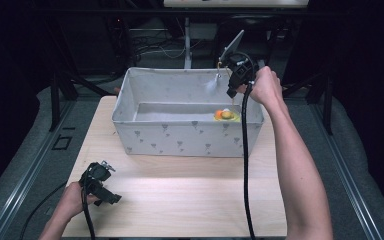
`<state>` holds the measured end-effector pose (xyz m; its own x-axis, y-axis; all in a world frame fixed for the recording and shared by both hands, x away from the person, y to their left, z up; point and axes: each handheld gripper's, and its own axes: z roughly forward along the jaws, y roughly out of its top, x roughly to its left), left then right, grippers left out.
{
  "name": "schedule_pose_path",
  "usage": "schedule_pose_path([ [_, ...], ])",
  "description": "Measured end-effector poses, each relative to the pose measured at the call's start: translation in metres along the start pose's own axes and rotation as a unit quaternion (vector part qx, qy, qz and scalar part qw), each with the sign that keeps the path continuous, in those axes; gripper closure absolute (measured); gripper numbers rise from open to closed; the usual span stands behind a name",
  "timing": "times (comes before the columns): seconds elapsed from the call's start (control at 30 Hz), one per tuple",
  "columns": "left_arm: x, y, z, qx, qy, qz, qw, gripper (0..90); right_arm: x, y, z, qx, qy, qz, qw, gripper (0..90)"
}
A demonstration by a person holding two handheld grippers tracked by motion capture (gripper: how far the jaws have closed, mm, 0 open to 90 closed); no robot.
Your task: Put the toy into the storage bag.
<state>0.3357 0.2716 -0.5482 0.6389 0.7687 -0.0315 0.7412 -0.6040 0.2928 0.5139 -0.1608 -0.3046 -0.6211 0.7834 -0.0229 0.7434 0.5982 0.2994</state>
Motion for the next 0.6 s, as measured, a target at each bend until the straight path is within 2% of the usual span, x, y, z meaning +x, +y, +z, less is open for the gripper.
schedule_pose_path([
  [0.07,0.0,0.0,0.0,0.001,0.0,0.0,1.0,0.2,-0.002,-0.003,0.005,-0.003,0.002,0.001,1.0,88.1],
  [0.6,0.0,0.0,0.0,0.001,0.0,0.0,1.0,0.2,-0.012,-0.025,0.037,0.022,0.011,0.014,0.9996,88.0],
])
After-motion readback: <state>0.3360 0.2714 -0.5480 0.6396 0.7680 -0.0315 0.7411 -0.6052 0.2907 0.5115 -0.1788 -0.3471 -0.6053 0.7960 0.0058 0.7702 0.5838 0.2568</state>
